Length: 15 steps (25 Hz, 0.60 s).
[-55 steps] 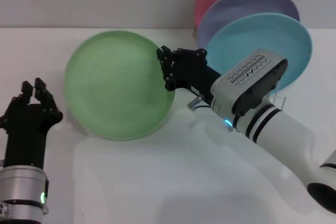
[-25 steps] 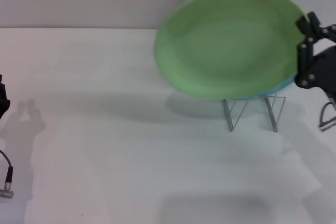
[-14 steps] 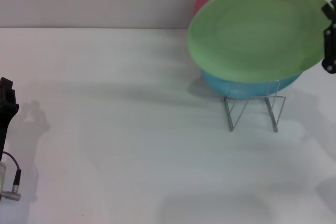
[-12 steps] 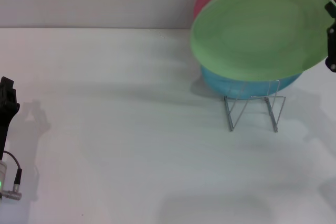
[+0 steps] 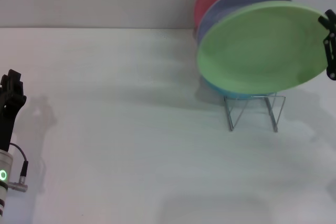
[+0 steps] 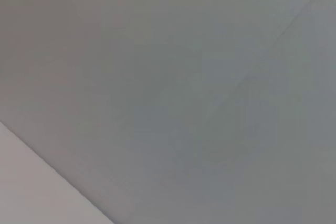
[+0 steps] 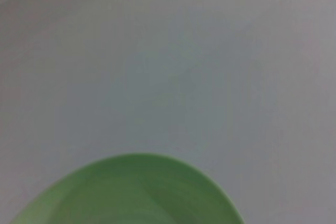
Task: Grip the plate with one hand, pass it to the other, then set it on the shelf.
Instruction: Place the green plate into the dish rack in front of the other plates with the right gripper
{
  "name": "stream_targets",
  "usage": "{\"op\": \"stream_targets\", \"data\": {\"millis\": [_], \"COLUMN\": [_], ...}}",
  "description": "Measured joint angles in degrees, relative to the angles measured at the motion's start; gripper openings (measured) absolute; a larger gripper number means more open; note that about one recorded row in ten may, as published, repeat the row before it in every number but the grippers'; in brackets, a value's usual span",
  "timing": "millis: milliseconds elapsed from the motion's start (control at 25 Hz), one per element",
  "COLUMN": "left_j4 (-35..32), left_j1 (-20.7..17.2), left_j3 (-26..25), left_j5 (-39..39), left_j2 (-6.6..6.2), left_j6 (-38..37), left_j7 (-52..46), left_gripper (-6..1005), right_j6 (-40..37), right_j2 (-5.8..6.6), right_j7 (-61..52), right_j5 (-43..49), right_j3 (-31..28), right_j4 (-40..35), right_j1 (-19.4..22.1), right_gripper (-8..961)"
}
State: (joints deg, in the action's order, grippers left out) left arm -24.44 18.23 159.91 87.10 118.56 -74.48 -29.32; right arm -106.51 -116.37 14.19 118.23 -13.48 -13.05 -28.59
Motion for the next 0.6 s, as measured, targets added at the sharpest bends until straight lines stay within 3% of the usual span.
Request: {"op": "stream_targets", "data": {"millis": [600], "left_j4": [-0.09], "left_j1": [0.85], "left_j3": [-0.64], "left_j5": [0.00], "left_j2": [-0.05], "left_j6": [1.36], "left_j7": [-0.04], "left_gripper": [193], "right_j6": [2.47], "right_j2": [-0.02], "right_j7": [-0.28], "right_j5": [0.08], "right_j3": [4.49], "right_j4": [-2.45], "right_j1": [0.94], "right_gripper": [19]}}
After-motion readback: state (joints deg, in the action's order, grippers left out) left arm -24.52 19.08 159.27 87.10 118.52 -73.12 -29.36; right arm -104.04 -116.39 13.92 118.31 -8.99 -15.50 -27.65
